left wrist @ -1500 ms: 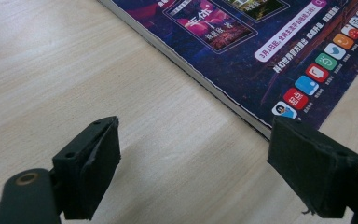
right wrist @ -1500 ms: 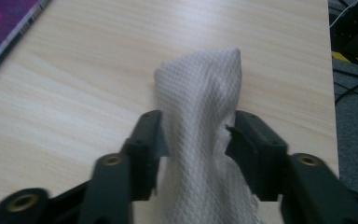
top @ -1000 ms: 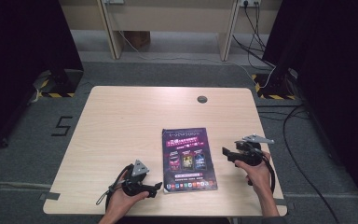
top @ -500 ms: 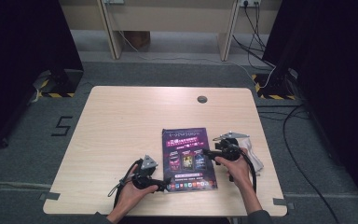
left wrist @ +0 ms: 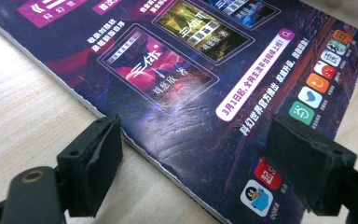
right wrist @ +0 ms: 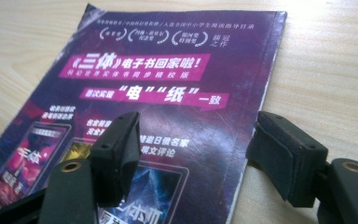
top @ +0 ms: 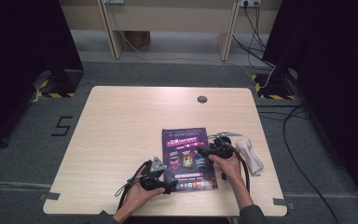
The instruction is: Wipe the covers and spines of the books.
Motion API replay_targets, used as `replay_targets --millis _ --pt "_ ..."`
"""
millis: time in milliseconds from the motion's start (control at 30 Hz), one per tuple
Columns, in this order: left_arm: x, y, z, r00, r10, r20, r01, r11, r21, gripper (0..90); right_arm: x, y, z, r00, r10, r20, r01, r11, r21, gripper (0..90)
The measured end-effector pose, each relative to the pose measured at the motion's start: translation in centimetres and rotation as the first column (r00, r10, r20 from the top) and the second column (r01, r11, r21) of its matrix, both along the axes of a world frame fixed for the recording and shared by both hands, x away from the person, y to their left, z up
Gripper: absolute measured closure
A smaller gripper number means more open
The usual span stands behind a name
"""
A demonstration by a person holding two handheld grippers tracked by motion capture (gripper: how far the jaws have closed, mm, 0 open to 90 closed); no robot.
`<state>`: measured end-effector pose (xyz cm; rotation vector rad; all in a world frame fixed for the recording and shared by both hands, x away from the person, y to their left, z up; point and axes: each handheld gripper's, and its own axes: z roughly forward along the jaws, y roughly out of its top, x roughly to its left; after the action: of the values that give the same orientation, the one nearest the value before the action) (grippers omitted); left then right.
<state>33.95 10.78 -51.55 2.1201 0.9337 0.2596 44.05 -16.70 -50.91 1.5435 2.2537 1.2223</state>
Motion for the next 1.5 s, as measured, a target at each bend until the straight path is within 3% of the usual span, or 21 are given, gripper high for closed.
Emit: replay_targets --millis 167,400,433,533,600,700,833,933,1000,1067,1267,1400,1500 --pt "-0.3 -0.3 0.1 0.9999 -0.012 0.008 0.012 0.9998 0.014 19.7 -0.2 0.1 0.0 0.9995 -0.03 -0.011 0.03 0.999 0.022 32.0" --pt "-0.4 -0.5 0.0 0.9999 -0.005 0.014 0.005 0.9998 0.02 19.4 -0.7 0.0 0.0 0.9957 -0.091 -0.018 0.092 0.994 0.061 38.4" --pt "-0.5 -0.5 0.0 0.9999 -0.001 0.013 0.001 0.9998 0.021 19.4 -0.8 -0.1 0.2 0.9954 -0.096 -0.009 0.096 0.992 0.076 38.7" --pt "-0.6 -0.5 0.0 0.9999 0.007 0.015 -0.007 0.9998 0.019 19.4 -1.2 -0.4 1.1 0.994 -0.11 -0.005 0.109 0.976 0.187 43.8" --pt "-0.6 -0.4 0.0 0.9999 0.01 0.013 -0.011 0.9997 0.02 19.4 -1.5 -0.5 1.6 0.9954 -0.096 -0.006 0.094 0.97 0.224 48.1" --pt "-0.7 -0.4 0.0 0.9998 0.017 0.014 -0.017 0.9997 0.017 19.6 -2.0 -0.2 1.9 0.9992 -0.006 -0.039 0.013 0.984 0.177 55.1" --pt "-0.7 -0.4 0.0 0.9998 0.019 0.012 -0.019 0.9996 0.019 19.7 -2.0 0.1 2.2 0.9996 0.023 -0.019 -0.021 0.994 0.109 63.8" --pt "-0.7 -0.4 0.0 0.9998 0.018 0.011 -0.018 0.9997 0.019 19.7 -2.1 0.2 2.4 0.999 0.045 0.004 -0.045 0.998 0.049 65.1" --pt "-0.8 -0.4 0.0 0.9997 0.017 0.016 -0.017 0.9997 0.02 19.7 -2.1 0.4 2.3 0.9985 0.054 0.006 -0.055 0.998 0.034 65.4" --pt "-0.8 -0.3 0.0 0.9997 0.014 0.021 -0.015 0.9997 0.02 19.6 -2.2 0.5 2.2 0.997 0.075 -0.02 -0.074 0.996 0.043 63.5" --pt "-0.8 -0.3 0.0 0.9997 0.016 0.016 -0.017 0.9997 0.018 19.4 -2.1 0.6 2.3 0.9925 0.122 0.004 -0.122 0.992 -0.018 67.5" --pt "-0.8 0.1 0.2 0.9996 0.008 0.027 -0.008 0.9996 0.026 19.3 -2.1 0.7 2.6 0.9898 0.14 0.025 -0.139 0.99 -0.021 73.3" --pt "-0.6 1.2 0.8 0.9993 0.021 0.029 -0.021 0.9998 -0.006 19.3 -2.2 1.0 3.1 0.9867 0.155 0.048 -0.152 0.986 -0.06 74.6"
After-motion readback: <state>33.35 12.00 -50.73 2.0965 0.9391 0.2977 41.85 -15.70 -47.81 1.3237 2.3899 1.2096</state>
